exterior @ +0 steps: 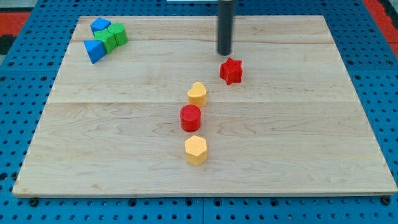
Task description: Place the yellow heart between the red blocks
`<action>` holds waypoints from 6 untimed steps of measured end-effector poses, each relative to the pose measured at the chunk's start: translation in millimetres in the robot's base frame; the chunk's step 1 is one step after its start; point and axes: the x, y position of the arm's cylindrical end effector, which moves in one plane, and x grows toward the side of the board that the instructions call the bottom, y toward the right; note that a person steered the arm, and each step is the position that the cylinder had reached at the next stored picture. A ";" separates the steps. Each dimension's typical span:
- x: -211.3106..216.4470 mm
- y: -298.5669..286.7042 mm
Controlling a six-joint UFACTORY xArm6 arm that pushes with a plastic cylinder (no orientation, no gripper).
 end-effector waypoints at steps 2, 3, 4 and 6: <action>-16.5 142.3; -8.2 162.7; 25.7 85.8; 55.9 74.9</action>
